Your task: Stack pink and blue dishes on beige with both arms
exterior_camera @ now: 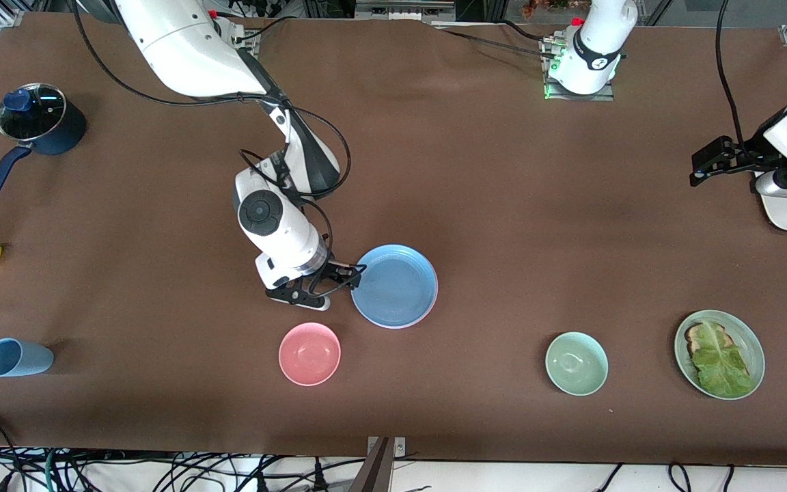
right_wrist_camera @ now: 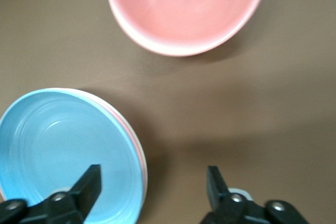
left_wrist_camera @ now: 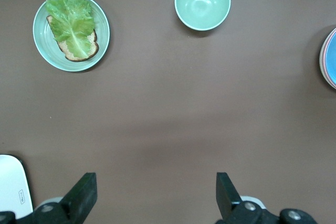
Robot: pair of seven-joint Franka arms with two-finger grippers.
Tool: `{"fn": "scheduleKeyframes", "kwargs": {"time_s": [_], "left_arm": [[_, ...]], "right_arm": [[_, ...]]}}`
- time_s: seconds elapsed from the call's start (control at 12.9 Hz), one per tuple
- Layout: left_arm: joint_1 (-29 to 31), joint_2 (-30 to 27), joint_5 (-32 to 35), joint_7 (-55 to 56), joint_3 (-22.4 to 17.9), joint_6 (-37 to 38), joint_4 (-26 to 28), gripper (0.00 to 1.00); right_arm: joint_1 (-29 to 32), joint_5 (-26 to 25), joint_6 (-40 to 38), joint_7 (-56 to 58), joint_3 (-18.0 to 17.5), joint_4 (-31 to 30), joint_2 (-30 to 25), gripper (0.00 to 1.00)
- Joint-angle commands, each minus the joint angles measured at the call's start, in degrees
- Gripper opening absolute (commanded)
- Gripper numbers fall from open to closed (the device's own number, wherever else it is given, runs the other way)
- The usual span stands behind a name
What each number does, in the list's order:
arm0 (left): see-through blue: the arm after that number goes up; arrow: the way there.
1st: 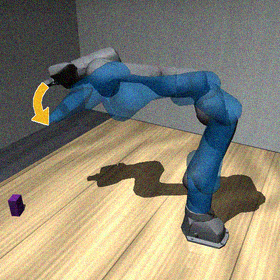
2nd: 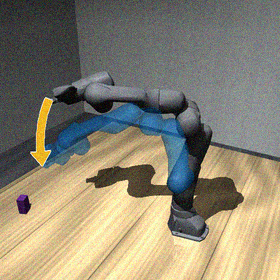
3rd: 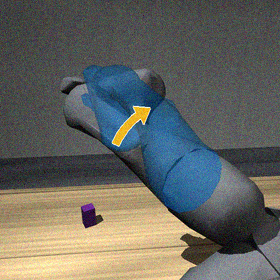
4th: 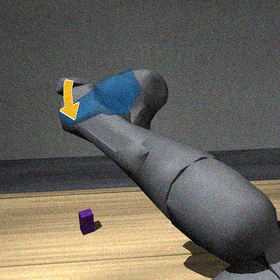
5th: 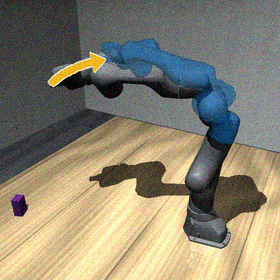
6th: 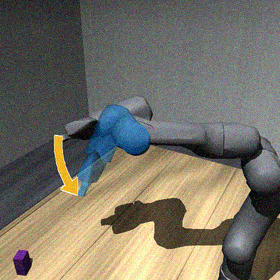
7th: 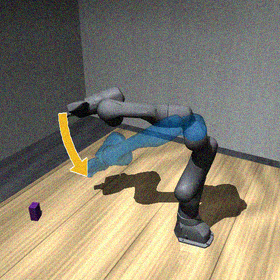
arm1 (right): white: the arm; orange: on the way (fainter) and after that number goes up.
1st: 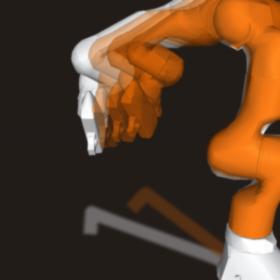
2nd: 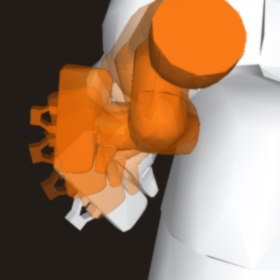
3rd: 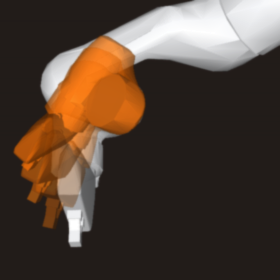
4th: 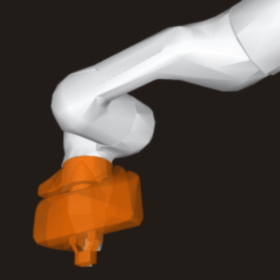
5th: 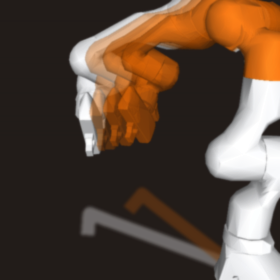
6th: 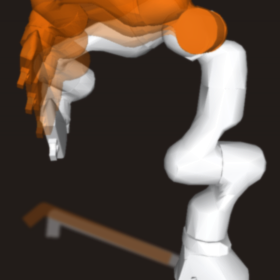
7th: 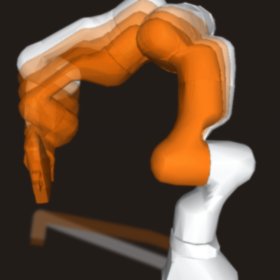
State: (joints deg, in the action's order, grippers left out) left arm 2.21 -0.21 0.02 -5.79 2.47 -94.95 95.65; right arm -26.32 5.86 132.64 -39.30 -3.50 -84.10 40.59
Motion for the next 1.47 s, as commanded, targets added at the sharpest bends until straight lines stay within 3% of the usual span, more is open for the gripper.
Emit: {"fn": "scheduleKeyframes", "kwargs": {"time_s": [0.0, 0.62, 0.85, 1.16, 1.24, 1.39], "left_arm": [[-0.27, -0.23, -0.81, -0.98, -0.27, -0.76, 0.41, 1.0], [-0.36, -0.23, -0.72, -0.98, -0.27, -0.59, 0.41, 1.0], [-0.36, -0.23, -0.72, -0.98, -0.27, -0.59, 0.41, 1.0], [-0.45, -0.14, -0.72, -0.98, -0.18, -0.59, 0.41, 1.0], [-0.45, -0.14, -0.72, -0.98, -0.18, -0.59, 0.41, 1.0], [-0.45, -0.23, -0.72, -0.98, -0.18, -0.5, 0.41, 1.0]], "right_arm": [[2.93, -1.11, -9.3, 1.32, -0.55, -1.94, -7.95, 1.0], [21.02, -1.03, -30.58, 28.47, -1.42, -11.08, -30.37, 1.0], [29.81, -1.11, -36.04, 31.82, -6.34, -11.44, -35.65, 1.0], [31.16, -1.9, -37.63, 33.24, -5.82, -12.06, -40.58, 1.0], [30.11, -3.12, -38.76, 33.15, -4.43, -11.27, -40.76, 1.0], [23.37, -5.15, -39.65, 33.41, 2.75, -9.24, -39.54, 1.0]]}}
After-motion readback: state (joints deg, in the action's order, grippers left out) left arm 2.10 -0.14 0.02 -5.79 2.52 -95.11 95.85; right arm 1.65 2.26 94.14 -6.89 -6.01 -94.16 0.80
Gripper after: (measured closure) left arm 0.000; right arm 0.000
